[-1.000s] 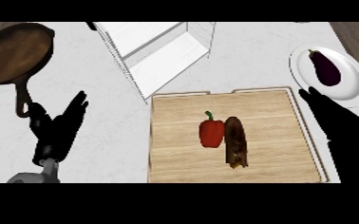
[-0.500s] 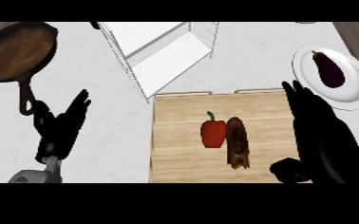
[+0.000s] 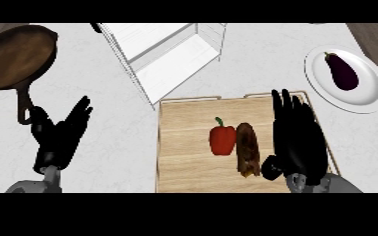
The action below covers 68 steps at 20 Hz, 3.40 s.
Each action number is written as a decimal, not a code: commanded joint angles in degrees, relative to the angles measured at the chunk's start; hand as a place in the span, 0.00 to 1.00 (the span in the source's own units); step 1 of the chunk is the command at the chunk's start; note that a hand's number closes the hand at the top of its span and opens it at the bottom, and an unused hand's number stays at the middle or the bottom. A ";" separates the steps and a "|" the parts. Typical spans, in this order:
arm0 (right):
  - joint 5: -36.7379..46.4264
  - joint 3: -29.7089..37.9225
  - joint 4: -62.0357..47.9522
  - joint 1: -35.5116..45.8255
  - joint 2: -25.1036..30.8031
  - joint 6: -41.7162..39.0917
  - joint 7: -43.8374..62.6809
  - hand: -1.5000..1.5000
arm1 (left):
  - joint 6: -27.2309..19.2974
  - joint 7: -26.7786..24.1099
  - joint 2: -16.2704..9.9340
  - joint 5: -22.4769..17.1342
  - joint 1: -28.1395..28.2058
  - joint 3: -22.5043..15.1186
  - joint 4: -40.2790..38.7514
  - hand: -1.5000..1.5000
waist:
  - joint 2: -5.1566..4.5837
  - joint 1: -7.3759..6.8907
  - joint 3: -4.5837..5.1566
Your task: Pick the sweet potato from the tray and place it in the tiered shelf
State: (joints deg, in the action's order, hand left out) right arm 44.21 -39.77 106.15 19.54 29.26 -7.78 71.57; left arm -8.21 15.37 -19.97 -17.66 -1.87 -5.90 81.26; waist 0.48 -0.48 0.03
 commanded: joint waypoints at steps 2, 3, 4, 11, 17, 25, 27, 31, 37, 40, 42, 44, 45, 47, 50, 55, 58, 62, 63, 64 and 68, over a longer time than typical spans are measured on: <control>7.99 -0.58 -5.59 2.20 -9.44 -7.67 13.65 0.00 | -0.15 -0.23 1.67 0.13 0.35 -0.62 -2.24 0.50 | -0.20 0.77 0.40; 9.97 -0.82 -4.55 0.56 -10.91 -7.72 13.65 0.00 | 0.30 -1.60 1.30 0.11 1.14 0.14 -3.46 0.50 | -0.06 1.47 0.40; 10.79 0.93 -6.49 1.87 -12.33 -9.08 13.65 0.00 | 1.15 -1.11 -0.15 -0.31 2.31 0.66 -1.74 0.50 | -0.03 0.54 0.34; 21.65 0.19 -11.74 -1.10 -21.80 -10.25 13.64 0.00 | 0.26 -0.41 1.26 0.73 1.28 -0.19 -1.94 0.50 | -0.27 0.85 0.14; 27.80 3.65 -15.43 -1.02 -26.07 -13.03 12.82 0.00 | 0.45 -0.68 1.20 0.34 1.15 0.92 -1.26 0.50 | -0.42 0.38 0.09; 35.27 8.19 -13.91 -4.72 -27.66 -15.31 6.66 0.00 | -0.41 0.28 3.15 2.14 1.44 -1.01 -0.97 0.50 | -0.36 0.76 0.01; 35.75 10.47 -14.88 -3.58 -29.12 -17.02 5.09 0.00 | -0.79 0.81 3.13 2.25 0.69 -0.49 -1.18 0.50 | -0.44 0.57 0.01; 37.94 11.37 -13.84 -5.49 -29.20 -14.85 2.25 0.00 | 1.52 -1.67 2.67 0.95 -0.45 2.12 -4.31 0.50 | -0.51 0.70 0.02; 38.88 12.77 -22.06 -4.09 -29.25 -7.56 -1.22 0.00 | 3.13 -3.52 3.18 2.11 0.04 1.74 -6.31 0.50 | -0.74 0.02 -0.01; 34.80 11.54 -21.08 -11.73 -29.26 -16.65 -5.81 1.00 | 0.64 -2.13 3.94 3.32 1.39 0.79 -3.39 0.50 | -0.70 0.17 -0.03; 34.98 12.48 -21.30 -9.40 -27.63 -19.16 -10.31 1.00 | 1.21 -1.89 4.40 2.30 -2.15 1.96 -6.38 0.50 | -0.84 0.90 0.04; 33.78 12.34 -20.43 -8.84 -29.26 -16.94 -7.86 1.00 | 2.69 0.02 3.21 1.88 -1.39 1.76 -4.58 0.50 | -0.61 0.47 -0.01; 33.68 14.00 -22.24 -7.07 -29.26 -15.25 -10.08 1.00 | 1.23 1.45 3.09 2.73 -2.08 1.83 -3.65 0.50 | -0.62 0.26 -0.04; 31.21 6.87 -19.78 -8.53 -29.26 -13.80 -4.84 1.00 | 3.22 -2.86 3.86 2.47 -0.31 2.17 -5.66 0.50 | -0.55 0.14 0.00; 30.64 6.47 -22.20 -4.11 -29.26 -12.75 -5.51 1.00 | 3.70 -1.21 3.05 1.95 -0.06 3.09 -4.50 0.50 | -0.59 -0.29 -0.02; 23.63 1.77 -17.37 -4.59 -29.19 -12.91 -22.69 1.00 | 3.09 0.03 3.97 3.16 -0.86 1.44 -3.61 0.50 | -0.94 -1.48 -0.13; 13.08 -2.81 -11.04 -5.33 -29.12 -15.05 -37.04 1.00 | 3.45 -1.27 4.68 3.38 -1.79 0.76 -2.96 0.50 | -1.97 -3.98 -0.44; 1.40 -3.28 -3.05 -3.16 -29.13 -14.69 -47.90 1.00 | 4.33 -1.00 3.56 3.08 -1.15 1.45 -3.58 0.50 | -1.50 -3.66 -0.31; -0.67 -3.28 -0.96 -1.64 -29.15 -15.59 -49.19 1.00 | 3.46 -1.42 4.65 3.45 -0.76 1.09 -3.92 0.50 | -1.13 -2.71 -0.18; -3.94 -1.94 2.16 -0.26 -29.18 -16.09 -48.81 1.00 | 4.03 -0.98 3.99 3.15 -0.42 1.46 -4.11 0.50 | -0.89 -2.16 -0.13; -11.16 5.91 11.00 5.89 -29.23 -20.97 -44.80 1.00 | 3.77 -1.09 3.67 3.50 -0.70 2.53 -5.57 0.50 | -0.48 0.14 0.01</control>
State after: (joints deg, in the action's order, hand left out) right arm 40.82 -38.46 109.71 20.97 0.49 -25.60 26.48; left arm -4.99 13.64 -16.48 -14.18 -3.87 -3.34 78.77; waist 0.08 -1.72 -0.41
